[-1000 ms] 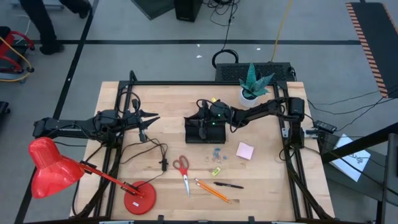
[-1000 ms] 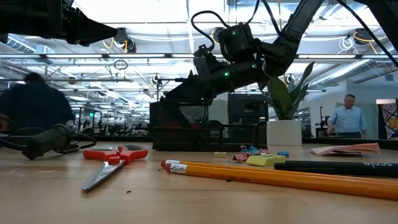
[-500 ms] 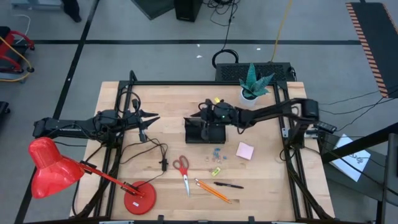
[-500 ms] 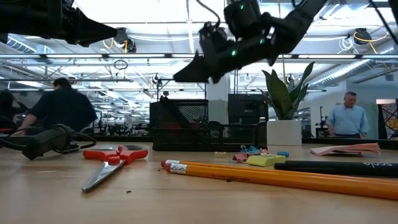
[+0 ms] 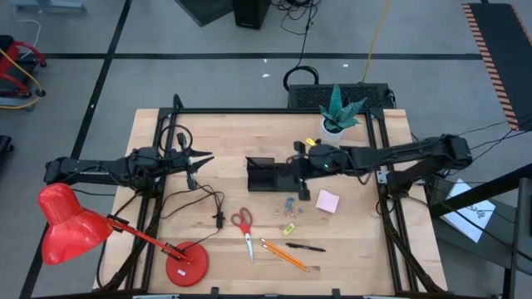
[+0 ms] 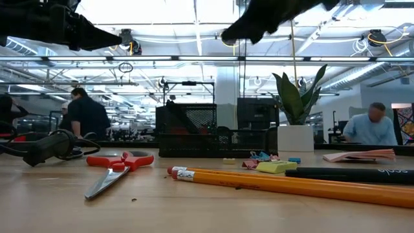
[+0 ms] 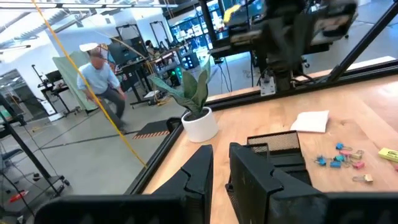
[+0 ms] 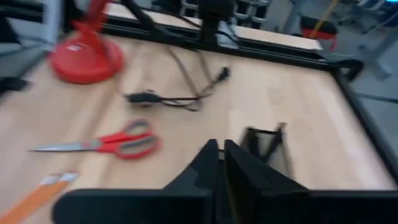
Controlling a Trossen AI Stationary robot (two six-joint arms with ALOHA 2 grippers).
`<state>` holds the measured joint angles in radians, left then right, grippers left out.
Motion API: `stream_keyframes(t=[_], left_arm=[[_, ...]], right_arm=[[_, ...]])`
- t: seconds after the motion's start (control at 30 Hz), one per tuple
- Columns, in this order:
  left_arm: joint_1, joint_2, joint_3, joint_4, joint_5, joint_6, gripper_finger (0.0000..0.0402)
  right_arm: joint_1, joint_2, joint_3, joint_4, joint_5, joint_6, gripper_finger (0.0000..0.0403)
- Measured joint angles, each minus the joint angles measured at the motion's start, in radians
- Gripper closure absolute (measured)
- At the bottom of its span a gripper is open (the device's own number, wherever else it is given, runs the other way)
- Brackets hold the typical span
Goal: Pick and place office supplies into organizer
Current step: Put the black pen into the black desk organizer
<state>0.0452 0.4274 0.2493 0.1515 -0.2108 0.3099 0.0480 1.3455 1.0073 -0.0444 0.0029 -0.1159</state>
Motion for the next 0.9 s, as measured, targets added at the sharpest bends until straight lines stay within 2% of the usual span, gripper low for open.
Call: stream_keyframes(t=[0.13, 0.23, 0.33, 0.47, 0.6, 0.8, 0.9], left_arm=[[0.000, 0.000, 0.000, 0.007, 0.000, 0.001, 0.0339], [0.000, 0.000, 0.000, 0.008, 0.000, 0.002, 0.0339], [0.000, 0.000, 0.000, 0.008, 0.000, 0.002, 0.0339], [0.000, 0.000, 0.000, 0.008, 0.000, -0.006, 0.0339], [0.000, 0.000, 0.000, 0.008, 0.000, -0.019, 0.0339], [0.000, 0.000, 0.000, 0.008, 0.000, -0.023, 0.0339], [0.000, 0.000, 0.000, 0.009, 0.000, -0.023, 0.0339]], right_arm=[[0.104, -0.029, -0.001, -0.036, 0.009, 0.021, 0.0386], [0.197, -0.029, -0.037, -0.004, 0.132, 0.018, 0.0387], [0.272, -0.029, -0.122, 0.087, 0.232, 0.018, 0.0398], [0.337, -0.028, -0.266, 0.302, 0.235, 0.058, 0.0399], [0.373, -0.029, -0.420, 0.492, 0.328, 0.181, 0.0402], [0.458, 0.006, -0.539, 0.503, 0.478, 0.401, 0.0402], [0.487, 0.047, -0.543, 0.511, 0.495, 0.454, 0.0402]])
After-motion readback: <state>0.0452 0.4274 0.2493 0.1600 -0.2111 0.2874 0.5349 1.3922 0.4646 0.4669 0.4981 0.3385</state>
